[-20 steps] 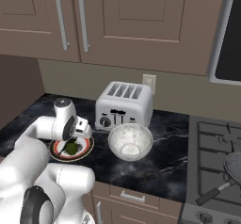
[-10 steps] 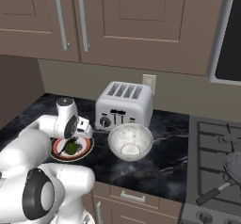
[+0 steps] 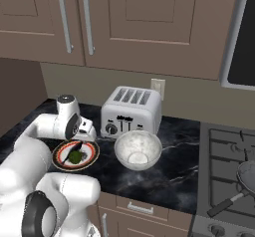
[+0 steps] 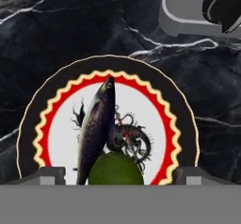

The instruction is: Place the fish on the plate and place the lime on the same plate.

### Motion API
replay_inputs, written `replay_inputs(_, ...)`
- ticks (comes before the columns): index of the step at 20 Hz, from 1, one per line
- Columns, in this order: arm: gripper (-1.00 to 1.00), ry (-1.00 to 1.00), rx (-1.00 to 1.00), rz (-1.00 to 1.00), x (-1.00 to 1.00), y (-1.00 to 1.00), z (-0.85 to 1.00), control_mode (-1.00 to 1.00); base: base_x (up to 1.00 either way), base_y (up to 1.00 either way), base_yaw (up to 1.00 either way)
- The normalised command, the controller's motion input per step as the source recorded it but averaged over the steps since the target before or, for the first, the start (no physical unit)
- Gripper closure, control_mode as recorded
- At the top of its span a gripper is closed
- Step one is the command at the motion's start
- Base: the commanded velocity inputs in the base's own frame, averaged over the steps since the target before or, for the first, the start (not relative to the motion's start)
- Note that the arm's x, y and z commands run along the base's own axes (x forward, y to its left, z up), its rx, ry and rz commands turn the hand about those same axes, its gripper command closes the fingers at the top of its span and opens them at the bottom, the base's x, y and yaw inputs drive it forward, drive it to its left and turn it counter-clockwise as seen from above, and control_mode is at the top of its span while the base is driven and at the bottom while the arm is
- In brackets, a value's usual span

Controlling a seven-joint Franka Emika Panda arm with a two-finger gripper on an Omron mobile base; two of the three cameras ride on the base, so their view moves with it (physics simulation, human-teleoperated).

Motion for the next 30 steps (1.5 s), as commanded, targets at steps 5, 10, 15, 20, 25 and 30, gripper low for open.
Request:
replay_inputs(5,-1.0,-0.05,0.0,-0.07,-0.58,0.0,0.75,-1.0,0.0,0.0,0.0)
replay_inputs(10,-1.0,-0.08,0.0,-0.1,-0.59,-0.1,0.58,-1.0,0.0,0.0,0.0)
replay_inputs(15,-1.0,-0.07,0.0,-0.12,-0.51,-0.33,0.55,-1.0,0.0,0.0,0.0)
replay_inputs(20,-1.0,-0.05,0.0,-0.13,-0.28,-0.44,0.57,-1.0,0.0,0.0,0.0)
replay_inputs(25,-1.0,-0.03,0.02,-0.09,-0.31,-0.46,0.29,-1.0,0.0,0.0,0.0)
replay_inputs(30,-1.0,-0.17,0.06,-0.07,-0.64,-0.32,0.28,-1.0,0.0,0.0,0.0)
